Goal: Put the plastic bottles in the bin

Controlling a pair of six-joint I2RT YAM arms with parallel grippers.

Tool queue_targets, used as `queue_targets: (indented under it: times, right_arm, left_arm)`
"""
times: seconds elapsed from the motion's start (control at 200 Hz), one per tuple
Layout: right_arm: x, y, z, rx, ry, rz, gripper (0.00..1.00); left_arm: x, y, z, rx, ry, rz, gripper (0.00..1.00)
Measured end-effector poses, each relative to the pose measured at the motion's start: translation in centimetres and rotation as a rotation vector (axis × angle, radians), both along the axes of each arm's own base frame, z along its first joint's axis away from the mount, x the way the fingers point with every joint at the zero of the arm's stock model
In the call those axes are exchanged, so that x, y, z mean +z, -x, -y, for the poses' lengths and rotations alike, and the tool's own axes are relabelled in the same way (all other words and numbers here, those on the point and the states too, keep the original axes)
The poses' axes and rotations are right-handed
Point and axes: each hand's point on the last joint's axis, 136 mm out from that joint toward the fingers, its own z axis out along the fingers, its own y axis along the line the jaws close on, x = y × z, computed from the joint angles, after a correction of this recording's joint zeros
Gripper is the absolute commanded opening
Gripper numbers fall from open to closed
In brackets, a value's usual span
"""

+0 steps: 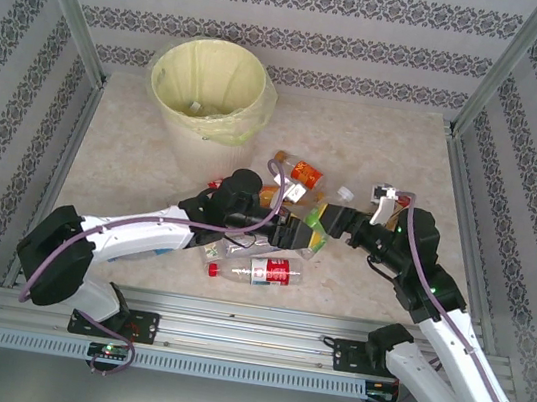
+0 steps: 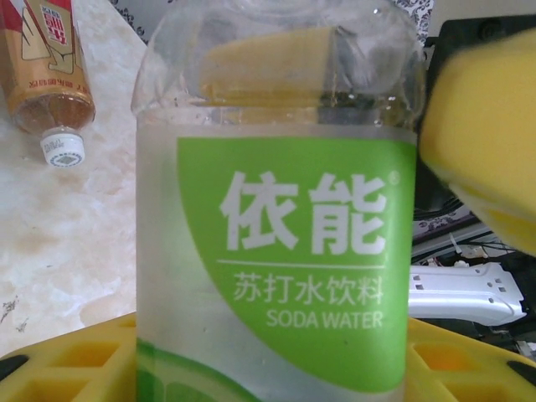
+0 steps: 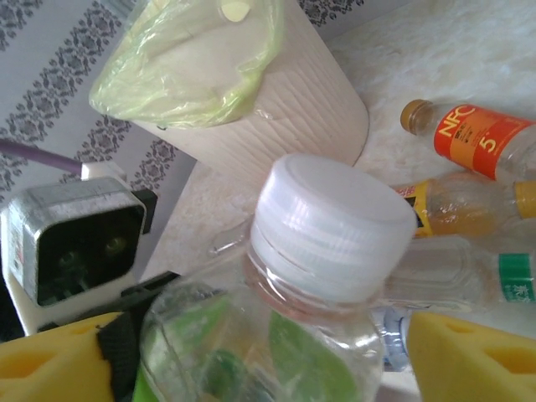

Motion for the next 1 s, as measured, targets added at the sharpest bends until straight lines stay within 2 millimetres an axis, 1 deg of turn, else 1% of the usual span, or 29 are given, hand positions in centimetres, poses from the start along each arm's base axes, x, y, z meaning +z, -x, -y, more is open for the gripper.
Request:
queue_targets:
  times: [0.08,0.15,0.24,0.445,0.535,0.649,0.784,0.884,0.999]
  right_arm:
    - [0.4,0.3,0.1,0.001,-0.004,0.013,0.98]
    - [0.8,0.7,0.3,0.001,-0.008,0.024,0.98]
    - [2.0,1.3,0.5,0.002,-0.019,0.052,0.98]
    - [5.8,3.2,1.1,0.021,-0.042,0.151,0.98]
    - [7.5,3.9,1.4,0.024,-0.049,0.197,0.98]
    - [9.1,4.6,1.7,0.027,-0.048,0.242,0.98]
    - [10.5,5.0,1.9,0.027,-0.054,0.275,0.98]
    - [11.0,5.2,2.0,0.028,-0.052,0.289,0.98]
    - [11.3,5.3,2.1,0.023,-0.043,0.297,0.98]
  left_arm:
    - [0.6,-0.1,-0.3,0.008,0.008,0.014,0.52]
    - [1.1,-0.3,-0.6,0.019,0.015,0.027,0.52]
    - [1.5,-0.8,-1.1,0.039,0.017,0.038,0.52]
    - [1.2,-2.0,-2.6,0.085,-0.029,0.044,0.52]
    - [1.6,-2.9,-3.2,0.110,-0.062,0.064,0.53]
    - [3.4,-4.3,-3.8,0.145,-0.103,0.123,0.52]
    - [6.6,-6.0,-4.8,0.197,-0.157,0.229,0.53]
    - [9.1,-7.5,-6.1,0.257,-0.219,0.323,0.53]
    - [11.1,-9.3,-7.4,0.324,-0.325,0.426,0.53]
